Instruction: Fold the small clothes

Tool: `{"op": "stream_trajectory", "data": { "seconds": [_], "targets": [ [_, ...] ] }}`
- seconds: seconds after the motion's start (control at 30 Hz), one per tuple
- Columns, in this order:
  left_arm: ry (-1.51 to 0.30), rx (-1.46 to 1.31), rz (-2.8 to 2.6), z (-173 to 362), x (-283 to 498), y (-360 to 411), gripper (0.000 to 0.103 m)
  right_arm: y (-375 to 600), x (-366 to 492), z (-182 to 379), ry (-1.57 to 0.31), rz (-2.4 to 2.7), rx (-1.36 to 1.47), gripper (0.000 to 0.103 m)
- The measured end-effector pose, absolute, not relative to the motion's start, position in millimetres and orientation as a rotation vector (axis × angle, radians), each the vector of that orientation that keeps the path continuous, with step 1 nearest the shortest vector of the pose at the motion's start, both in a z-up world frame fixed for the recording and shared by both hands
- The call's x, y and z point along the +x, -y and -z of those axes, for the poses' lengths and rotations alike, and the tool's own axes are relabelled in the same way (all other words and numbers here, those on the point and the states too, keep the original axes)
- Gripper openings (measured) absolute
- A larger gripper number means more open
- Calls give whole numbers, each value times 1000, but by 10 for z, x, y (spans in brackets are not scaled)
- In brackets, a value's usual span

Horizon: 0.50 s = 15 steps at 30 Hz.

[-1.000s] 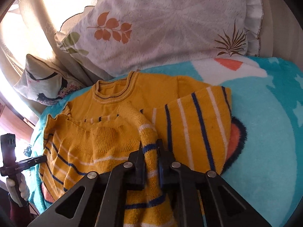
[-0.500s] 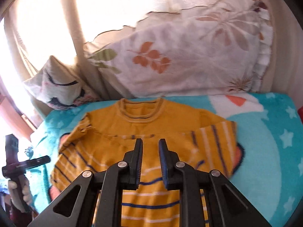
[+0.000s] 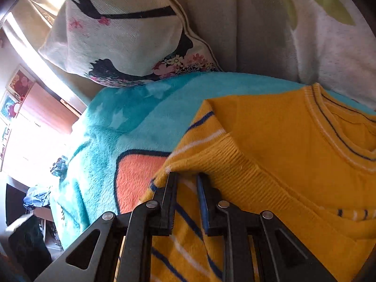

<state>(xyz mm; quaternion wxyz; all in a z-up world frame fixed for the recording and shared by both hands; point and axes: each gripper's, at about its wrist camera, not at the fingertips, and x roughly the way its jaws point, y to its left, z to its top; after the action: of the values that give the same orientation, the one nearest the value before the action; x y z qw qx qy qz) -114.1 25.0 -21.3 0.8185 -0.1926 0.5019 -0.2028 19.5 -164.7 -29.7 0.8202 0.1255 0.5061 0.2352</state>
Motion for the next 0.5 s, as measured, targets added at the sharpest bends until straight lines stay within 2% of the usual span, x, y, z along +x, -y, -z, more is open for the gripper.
{"op": "stream_trajectory", "data": {
  "seconds": [0.03,0.1,0.17,0.2,0.23,0.27,0.3,0.43,0.5],
  "targets": [
    [-1066,-418,435,213,-1145,-237,57,1621,241,313,-1092,-511,284,25],
    [-1059,-434,443,217,-1152,-229,62,1601,245,293,-1103,-531,316,45],
    [-1052,-444,439,212,-1147,-182,62,1569,216,237,-1105,-536,303,53],
    [-1046,-454,439,214,-1155,-174,62,1557,171,203,-1107,-524,280,54],
    [-1042,-467,439,220,-1159,-158,54,1526,130,171,-1108,-509,248,54],
    [-1045,-483,446,232,-1156,-136,42,1488,105,147,-1110,-498,218,56],
    [-1051,-492,456,243,-1163,-109,18,1447,73,126,-1114,-490,184,58],
    [-1005,-524,464,176,-1277,-104,12,1228,16,91,-1131,-455,30,64],
    [-994,-518,465,127,-1323,-92,12,1066,33,148,-1172,-455,-64,76]
  ]
}}
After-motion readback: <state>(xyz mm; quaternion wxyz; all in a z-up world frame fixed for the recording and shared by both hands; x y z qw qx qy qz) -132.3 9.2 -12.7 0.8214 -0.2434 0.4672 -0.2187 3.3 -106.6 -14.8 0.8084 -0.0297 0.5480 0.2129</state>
